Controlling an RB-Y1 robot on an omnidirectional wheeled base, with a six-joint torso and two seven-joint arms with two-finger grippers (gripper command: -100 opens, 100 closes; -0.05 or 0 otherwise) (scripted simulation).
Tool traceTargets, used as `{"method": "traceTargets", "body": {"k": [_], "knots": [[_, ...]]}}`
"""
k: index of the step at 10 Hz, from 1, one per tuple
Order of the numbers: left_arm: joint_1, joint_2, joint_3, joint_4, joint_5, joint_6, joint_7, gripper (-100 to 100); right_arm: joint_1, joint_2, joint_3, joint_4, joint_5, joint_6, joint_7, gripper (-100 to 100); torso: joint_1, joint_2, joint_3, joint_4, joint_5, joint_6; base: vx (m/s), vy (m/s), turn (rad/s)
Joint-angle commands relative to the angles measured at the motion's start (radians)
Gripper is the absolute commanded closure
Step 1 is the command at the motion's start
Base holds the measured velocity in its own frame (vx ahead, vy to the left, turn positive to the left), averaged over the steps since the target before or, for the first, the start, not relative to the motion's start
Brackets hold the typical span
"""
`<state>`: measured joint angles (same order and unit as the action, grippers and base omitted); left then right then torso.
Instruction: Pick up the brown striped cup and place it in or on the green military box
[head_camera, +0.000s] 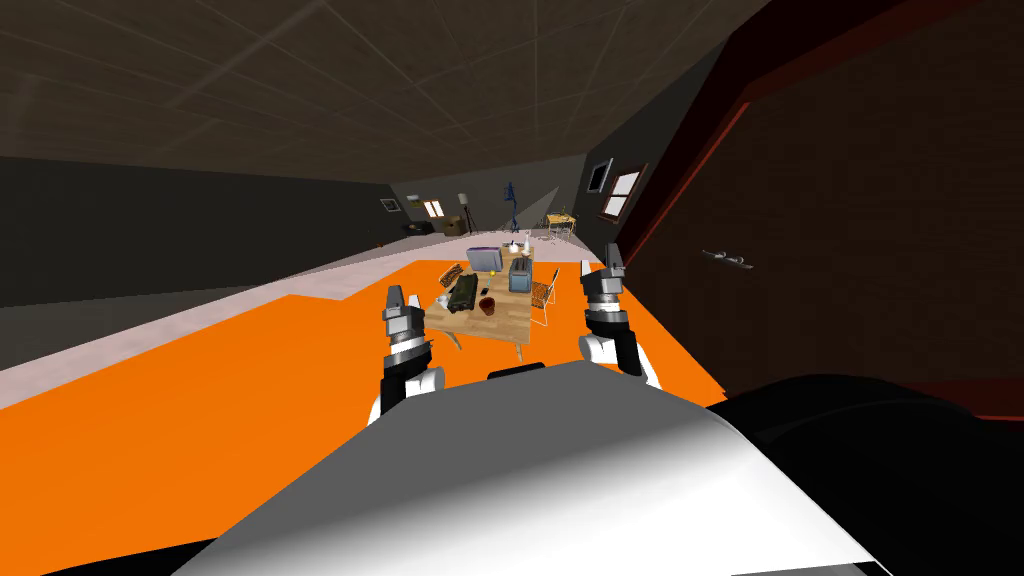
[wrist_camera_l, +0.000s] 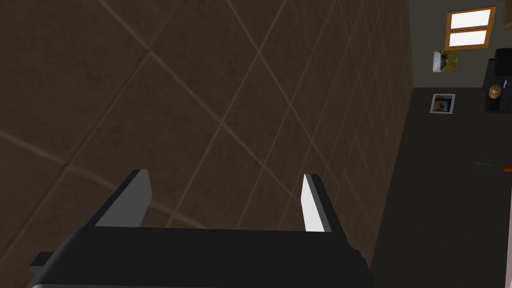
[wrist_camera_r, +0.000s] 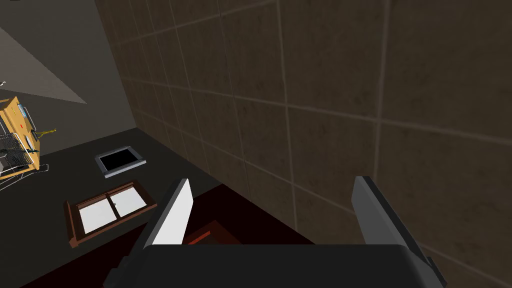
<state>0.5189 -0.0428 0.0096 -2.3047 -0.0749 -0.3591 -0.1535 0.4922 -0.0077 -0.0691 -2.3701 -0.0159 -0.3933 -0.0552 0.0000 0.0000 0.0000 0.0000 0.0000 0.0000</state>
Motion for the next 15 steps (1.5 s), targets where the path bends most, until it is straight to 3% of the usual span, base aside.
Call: {"method": "traceTargets", "body": {"k": [1,4,7,12,13,15], "knots": [[0.002,0.033,-0.004,0.006,0.006,0.006,0.007,-100,0.0,0.0,0.0,0.0,0.0,0.0,0.0,0,0.0,0.0,0.0,0.0,0.0,0.0,-0.05,0.03,-0.045],[0.01,0.102,-0.015,0.032,0.032,0.031,0.036,-100,0.0,0.0,0.0,0.0,0.0,0.0,0.0,0,0.006,0.007,0.004,0.002,0.001,0.0,-0.113,0.078,-0.101],[0.023,0.147,-0.018,0.082,0.085,0.075,0.088,-100,0.0,0.0,0.0,0.0,0.0,0.0,0.0,0,0.008,0.007,0.004,0.002,0.002,0.0,-0.118,0.112,-0.199],[0.049,0.201,0.005,0.207,0.234,0.186,0.215,-100,0.0,0.0,0.0,0.0,0.0,0.0,0.0,0,0.007,0.006,0.004,0.002,0.002,0.0,-0.117,0.088,-0.326],[0.049,0.201,0.005,0.216,0.245,0.186,0.215,-100,0.0,0.0,0.0,0.0,0.0,0.0,0.0,0,0.007,0.005,0.003,0.001,0.002,0.0,-0.049,0.053,-0.115],[0.06,0.234,0.024,0.287,0.315,0.241,0.274,-100,0.0,0.0,0.0,0.0,0.0,0.0,0.0,0,0.005,0.001,0.001,0.0,0.001,0.0,-0.024,0.042,-0.369]]}}
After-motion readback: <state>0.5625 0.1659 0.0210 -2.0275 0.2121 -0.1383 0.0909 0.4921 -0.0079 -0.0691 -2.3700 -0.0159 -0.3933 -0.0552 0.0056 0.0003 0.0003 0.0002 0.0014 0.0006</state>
